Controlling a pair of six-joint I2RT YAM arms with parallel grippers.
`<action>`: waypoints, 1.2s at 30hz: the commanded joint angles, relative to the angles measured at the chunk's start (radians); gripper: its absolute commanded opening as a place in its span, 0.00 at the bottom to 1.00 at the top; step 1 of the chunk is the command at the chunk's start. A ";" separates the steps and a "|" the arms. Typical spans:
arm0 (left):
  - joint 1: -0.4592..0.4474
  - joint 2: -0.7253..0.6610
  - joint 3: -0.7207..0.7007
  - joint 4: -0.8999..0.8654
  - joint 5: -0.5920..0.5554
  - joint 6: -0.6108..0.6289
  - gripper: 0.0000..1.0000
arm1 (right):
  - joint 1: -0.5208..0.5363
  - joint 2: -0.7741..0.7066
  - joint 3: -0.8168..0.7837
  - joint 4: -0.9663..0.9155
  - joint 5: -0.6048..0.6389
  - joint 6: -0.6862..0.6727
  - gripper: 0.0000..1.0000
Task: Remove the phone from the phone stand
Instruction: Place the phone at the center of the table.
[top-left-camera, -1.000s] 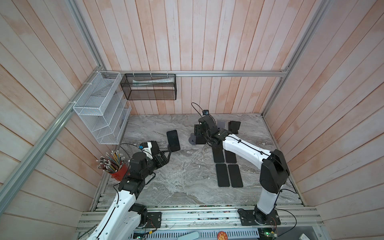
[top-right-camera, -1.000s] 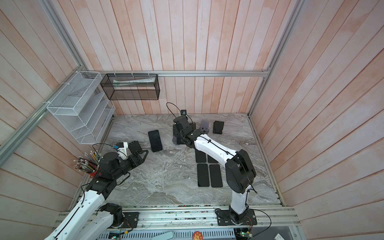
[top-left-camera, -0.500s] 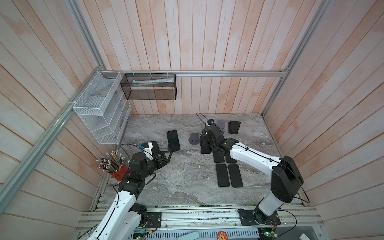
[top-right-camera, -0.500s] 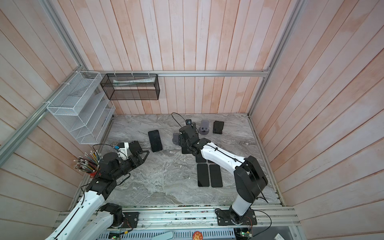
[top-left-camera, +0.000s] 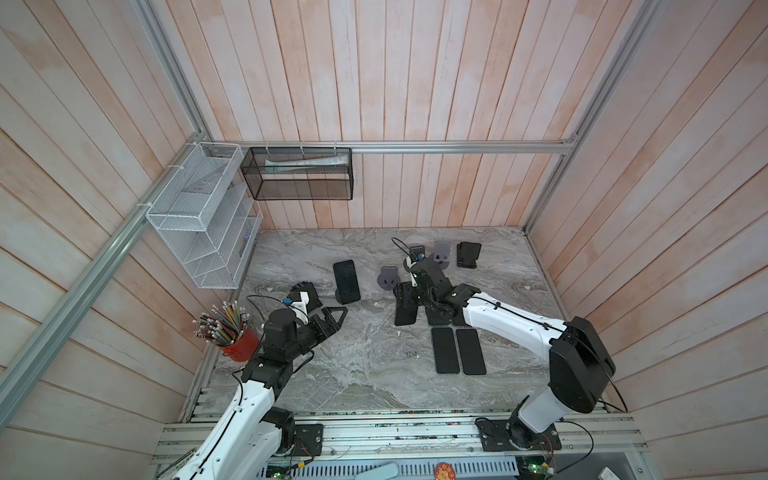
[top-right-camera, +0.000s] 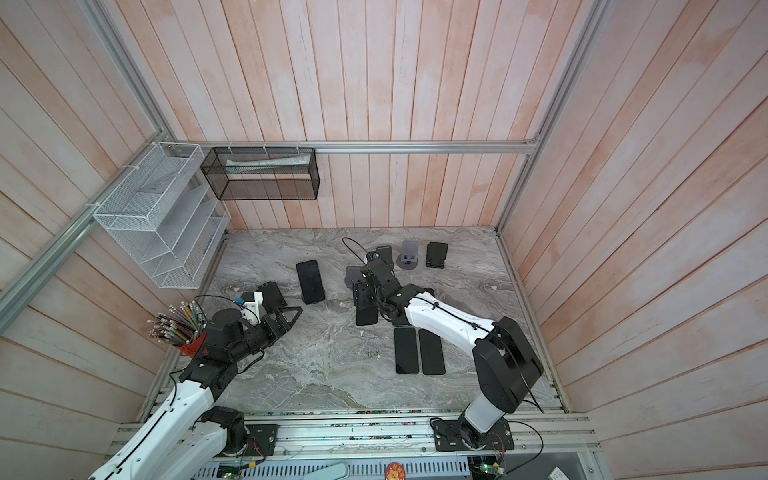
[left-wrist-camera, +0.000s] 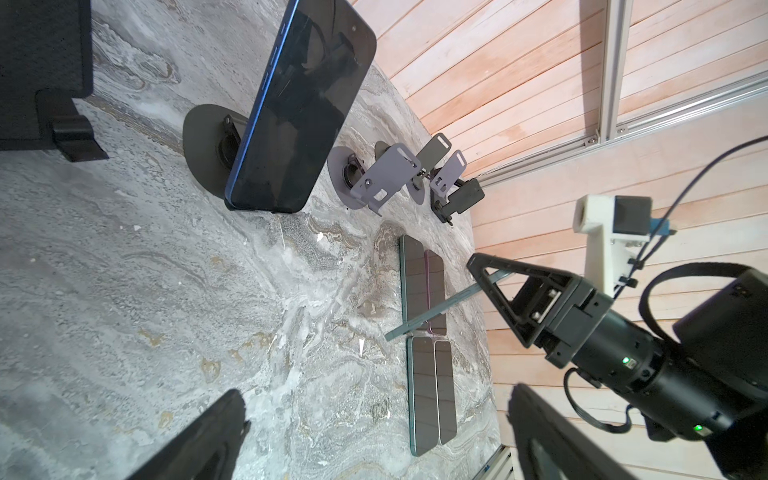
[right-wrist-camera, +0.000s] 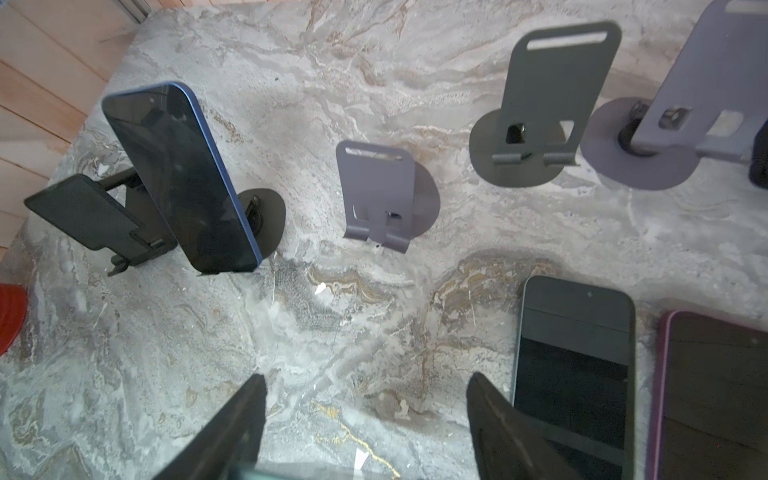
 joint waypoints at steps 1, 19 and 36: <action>-0.003 -0.003 -0.015 0.020 0.011 0.006 1.00 | 0.006 0.021 -0.010 0.026 -0.027 0.024 0.68; -0.004 0.006 -0.023 0.013 0.008 0.017 1.00 | -0.091 0.164 -0.009 0.047 -0.090 0.000 0.68; -0.004 0.019 -0.014 0.000 0.001 0.013 1.00 | -0.129 0.291 -0.003 0.142 -0.053 0.007 0.68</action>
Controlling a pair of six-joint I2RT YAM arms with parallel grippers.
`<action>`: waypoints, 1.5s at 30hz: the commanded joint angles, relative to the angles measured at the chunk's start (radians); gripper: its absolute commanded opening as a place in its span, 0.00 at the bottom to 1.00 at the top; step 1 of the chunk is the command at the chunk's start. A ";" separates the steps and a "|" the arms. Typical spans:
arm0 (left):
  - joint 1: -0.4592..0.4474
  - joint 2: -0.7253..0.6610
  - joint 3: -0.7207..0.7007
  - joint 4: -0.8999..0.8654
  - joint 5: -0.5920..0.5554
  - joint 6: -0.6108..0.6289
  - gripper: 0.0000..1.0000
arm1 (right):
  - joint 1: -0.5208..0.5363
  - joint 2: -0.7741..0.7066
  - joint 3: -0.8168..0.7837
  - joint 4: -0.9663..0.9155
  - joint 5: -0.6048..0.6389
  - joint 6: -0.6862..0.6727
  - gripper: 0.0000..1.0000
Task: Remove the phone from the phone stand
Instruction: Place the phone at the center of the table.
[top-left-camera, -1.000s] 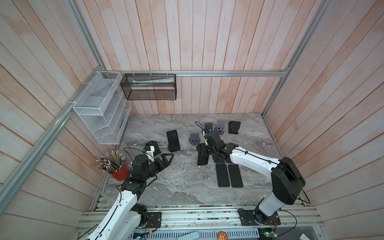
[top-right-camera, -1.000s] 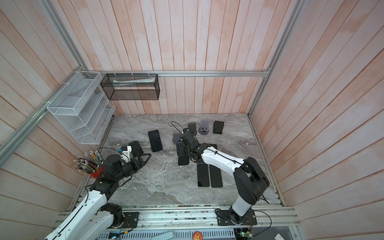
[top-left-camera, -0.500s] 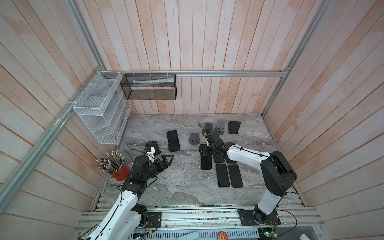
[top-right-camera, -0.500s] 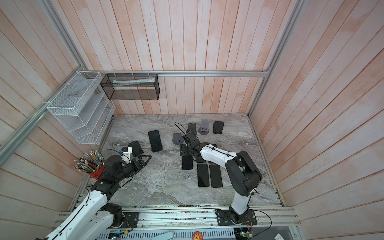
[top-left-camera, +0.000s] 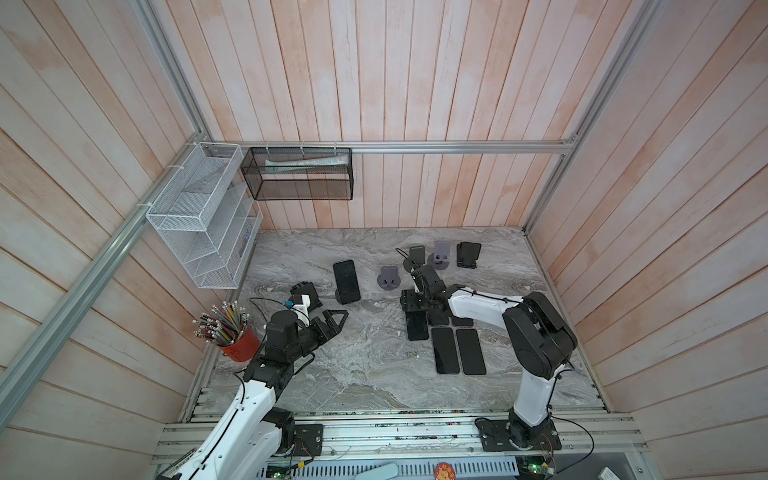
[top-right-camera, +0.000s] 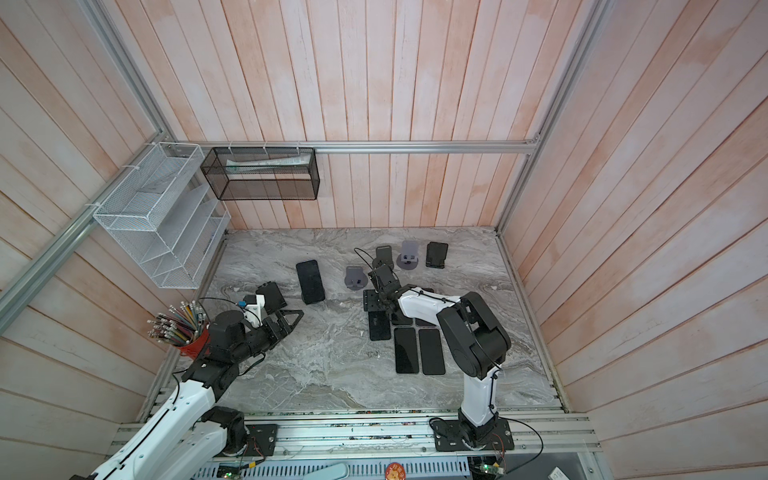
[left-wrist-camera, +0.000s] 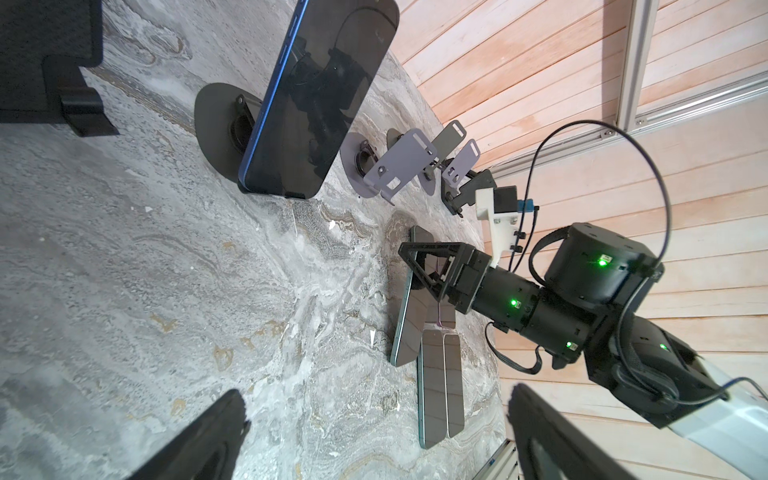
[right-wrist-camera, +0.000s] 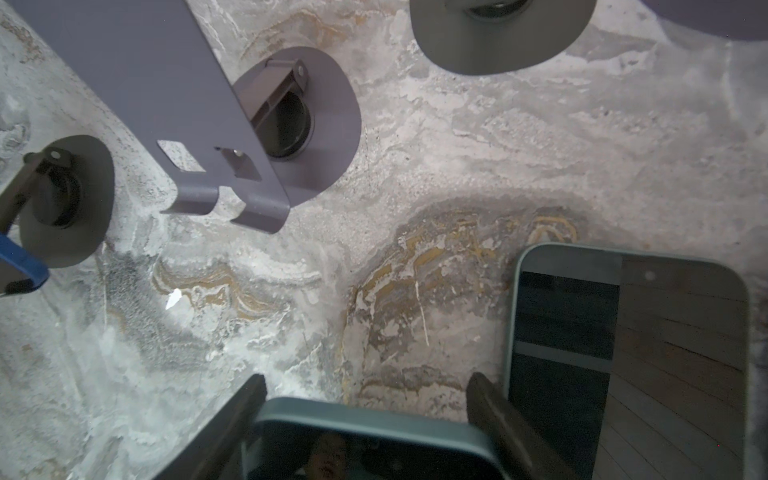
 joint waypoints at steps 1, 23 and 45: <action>-0.003 0.004 0.010 -0.005 -0.001 0.009 1.00 | -0.006 0.030 0.010 0.043 0.023 0.005 0.69; -0.003 0.060 0.046 -0.004 0.003 0.026 1.00 | -0.009 0.104 0.025 0.087 0.062 0.047 0.77; -0.003 0.033 0.093 -0.120 -0.029 0.057 1.00 | -0.008 -0.163 -0.023 0.055 0.042 0.021 0.83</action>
